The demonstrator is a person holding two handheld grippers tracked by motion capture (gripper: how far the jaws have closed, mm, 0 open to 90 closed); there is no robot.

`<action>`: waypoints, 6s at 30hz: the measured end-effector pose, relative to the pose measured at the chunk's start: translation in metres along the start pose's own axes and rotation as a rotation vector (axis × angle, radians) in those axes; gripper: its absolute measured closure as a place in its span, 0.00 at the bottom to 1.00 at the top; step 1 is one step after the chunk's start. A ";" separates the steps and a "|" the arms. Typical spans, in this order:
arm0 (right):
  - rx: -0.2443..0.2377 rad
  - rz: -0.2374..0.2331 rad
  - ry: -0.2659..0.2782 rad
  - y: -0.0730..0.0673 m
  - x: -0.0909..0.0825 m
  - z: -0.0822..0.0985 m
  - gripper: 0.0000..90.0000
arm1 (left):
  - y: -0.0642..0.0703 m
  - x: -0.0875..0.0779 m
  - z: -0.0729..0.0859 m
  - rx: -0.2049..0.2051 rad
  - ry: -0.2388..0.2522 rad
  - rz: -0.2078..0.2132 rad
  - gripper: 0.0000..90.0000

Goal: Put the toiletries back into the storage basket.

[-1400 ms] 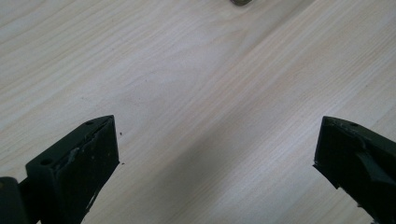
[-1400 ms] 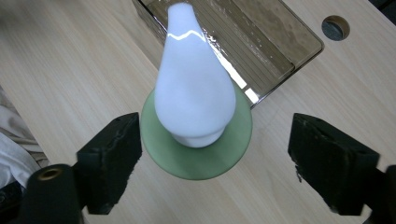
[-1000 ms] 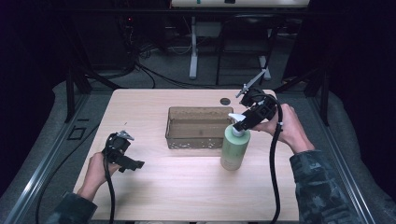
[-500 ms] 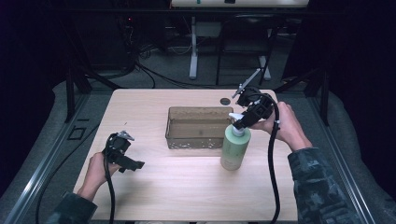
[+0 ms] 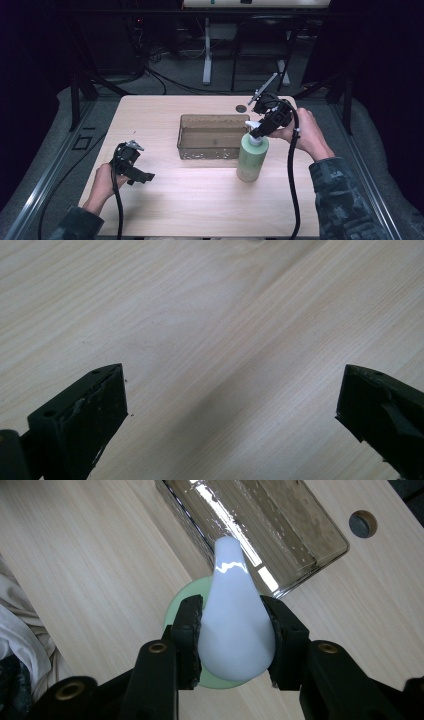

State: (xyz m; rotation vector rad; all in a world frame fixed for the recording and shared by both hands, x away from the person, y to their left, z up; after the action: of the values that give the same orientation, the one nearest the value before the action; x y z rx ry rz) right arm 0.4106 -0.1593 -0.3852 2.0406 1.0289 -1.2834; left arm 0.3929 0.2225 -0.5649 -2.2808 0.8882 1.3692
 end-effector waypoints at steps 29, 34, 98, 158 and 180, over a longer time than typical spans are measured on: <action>-0.027 0.003 -0.005 -0.007 -0.026 -0.006 0.70 | 0.001 0.001 0.000 0.009 -0.011 -0.002 0.00; -0.034 0.003 -0.004 -0.007 -0.029 -0.009 0.70 | 0.001 0.001 0.000 0.009 -0.012 -0.002 0.00; -0.053 0.017 0.061 0.001 -0.087 -0.066 0.70 | 0.003 0.003 0.001 0.018 -0.030 0.008 0.00; -0.001 0.080 0.096 0.035 -0.066 -0.108 0.70 | 0.004 0.006 0.001 0.021 -0.041 0.021 0.00; 0.026 0.097 0.133 0.040 -0.051 -0.118 0.70 | 0.004 0.006 0.001 0.027 -0.046 0.019 0.00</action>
State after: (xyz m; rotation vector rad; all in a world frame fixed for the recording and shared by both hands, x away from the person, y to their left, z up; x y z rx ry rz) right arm 0.4903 -0.1108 -0.2879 2.1928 0.9622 -1.1302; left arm 0.3910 0.2182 -0.5704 -2.2174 0.9109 1.4034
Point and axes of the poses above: each handheld gripper's, and its own axes: x roughly forward along the jaws, z roughly out of its underside, y roughly to its right, the point moved 6 cm from there along x, roughly forward along the jaws, and after that the axes turned 2 degrees about -z, right-handed, at the moved point
